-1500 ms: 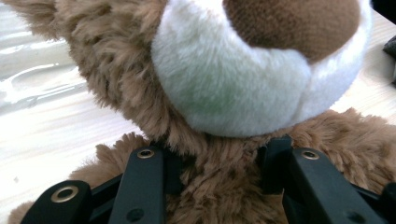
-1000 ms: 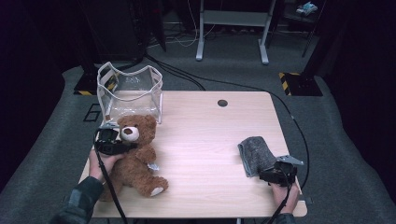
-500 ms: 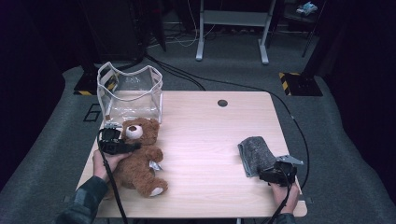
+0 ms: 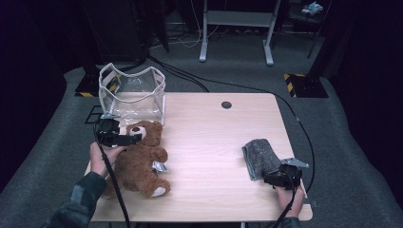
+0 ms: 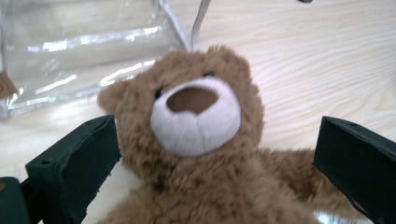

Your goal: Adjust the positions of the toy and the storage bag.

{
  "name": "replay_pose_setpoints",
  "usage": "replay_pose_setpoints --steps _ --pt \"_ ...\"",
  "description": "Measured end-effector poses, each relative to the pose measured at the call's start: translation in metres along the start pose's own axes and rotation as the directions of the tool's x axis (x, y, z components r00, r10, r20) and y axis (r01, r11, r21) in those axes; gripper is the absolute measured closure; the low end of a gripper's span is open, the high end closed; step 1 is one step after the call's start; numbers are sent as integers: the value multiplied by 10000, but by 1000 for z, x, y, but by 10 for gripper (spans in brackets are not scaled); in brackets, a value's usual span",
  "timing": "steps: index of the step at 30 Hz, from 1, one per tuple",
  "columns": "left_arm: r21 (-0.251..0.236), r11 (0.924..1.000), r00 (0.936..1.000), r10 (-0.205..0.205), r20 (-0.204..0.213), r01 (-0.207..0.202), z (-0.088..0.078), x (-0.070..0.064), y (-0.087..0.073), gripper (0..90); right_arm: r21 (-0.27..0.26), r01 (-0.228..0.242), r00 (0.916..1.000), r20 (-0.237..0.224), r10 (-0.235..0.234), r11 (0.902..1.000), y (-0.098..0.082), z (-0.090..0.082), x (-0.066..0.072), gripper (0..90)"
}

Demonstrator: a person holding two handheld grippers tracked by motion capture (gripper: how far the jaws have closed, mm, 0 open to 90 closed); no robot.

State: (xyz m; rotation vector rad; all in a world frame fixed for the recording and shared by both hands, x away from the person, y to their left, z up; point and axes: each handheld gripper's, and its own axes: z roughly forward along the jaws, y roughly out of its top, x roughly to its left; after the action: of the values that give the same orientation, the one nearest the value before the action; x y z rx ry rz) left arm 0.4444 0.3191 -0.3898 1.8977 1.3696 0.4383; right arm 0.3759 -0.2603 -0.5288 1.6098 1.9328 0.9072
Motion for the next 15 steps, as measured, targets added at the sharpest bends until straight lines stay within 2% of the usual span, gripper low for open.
replay_pose_setpoints --steps 8,12,15 --pt "-519 9980 9991 334 -258 -347 -6 -10 33 0 -23 -22 10000 -16 22 10000 0 0 0 21" --pt "-589 9963 9974 597 -391 -620 -6 -14 49 0 -17 -28 10000 -18 28 10000 0 0 0 21" --pt "-484 9941 9942 945 -513 -970 -3 -17 60 0 -18 -26 10000 -30 26 10000 0 0 0 21"
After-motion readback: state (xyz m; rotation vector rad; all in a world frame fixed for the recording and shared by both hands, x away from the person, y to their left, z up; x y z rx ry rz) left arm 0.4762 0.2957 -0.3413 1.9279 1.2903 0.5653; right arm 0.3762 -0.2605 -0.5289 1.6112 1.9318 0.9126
